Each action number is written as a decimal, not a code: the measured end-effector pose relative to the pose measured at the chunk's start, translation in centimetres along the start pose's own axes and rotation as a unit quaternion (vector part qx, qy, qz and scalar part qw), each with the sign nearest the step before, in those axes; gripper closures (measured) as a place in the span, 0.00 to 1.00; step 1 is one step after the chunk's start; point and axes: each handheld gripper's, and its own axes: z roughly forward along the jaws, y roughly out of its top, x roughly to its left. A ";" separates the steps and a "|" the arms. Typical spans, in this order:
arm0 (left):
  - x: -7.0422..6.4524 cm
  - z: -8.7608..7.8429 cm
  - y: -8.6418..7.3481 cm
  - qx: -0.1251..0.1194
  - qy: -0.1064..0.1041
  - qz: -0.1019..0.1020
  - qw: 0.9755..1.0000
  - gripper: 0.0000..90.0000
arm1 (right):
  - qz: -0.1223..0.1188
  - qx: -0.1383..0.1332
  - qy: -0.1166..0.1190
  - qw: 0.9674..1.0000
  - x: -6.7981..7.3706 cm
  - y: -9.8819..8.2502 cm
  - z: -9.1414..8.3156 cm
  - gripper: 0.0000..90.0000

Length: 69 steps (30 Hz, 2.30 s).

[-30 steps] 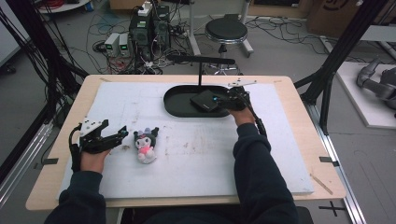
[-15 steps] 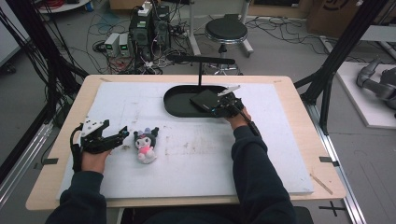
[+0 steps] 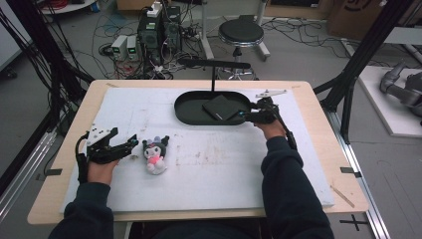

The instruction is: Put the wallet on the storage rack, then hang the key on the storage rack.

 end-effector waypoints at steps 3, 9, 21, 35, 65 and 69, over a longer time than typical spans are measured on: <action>-0.2 0.2 0.1 -0.005 -0.013 -0.005 1.000 0.25 | -0.004 -0.016 0.006 1.000 -0.9 -1.3 -2.6 0.36; -0.4 0.1 0.3 -0.017 -0.019 -0.010 1.000 0.25 | -0.004 -0.042 -0.007 0.999 -1.1 -4.4 -6.6 0.27; -0.6 -0.4 0.5 -0.031 -0.011 -0.001 0.999 0.25 | -0.054 -0.069 -0.049 0.995 0.9 -8.0 -11.3 0.24; -0.3 -0.9 0.2 -0.030 -0.004 0.004 1.000 0.25 | -0.053 -0.068 -0.056 0.995 0.7 -8.0 -11.0 0.24; -6.0 1.3 -0.1 0.115 -0.039 -0.041 0.992 0.25 | -0.050 -0.069 -0.051 0.995 0.6 -8.2 -11.3 0.24; -7.1 2.0 -0.4 0.152 -0.038 -0.048 0.986 0.25 | -0.055 -0.060 -0.047 0.996 0.6 -8.4 -11.1 0.24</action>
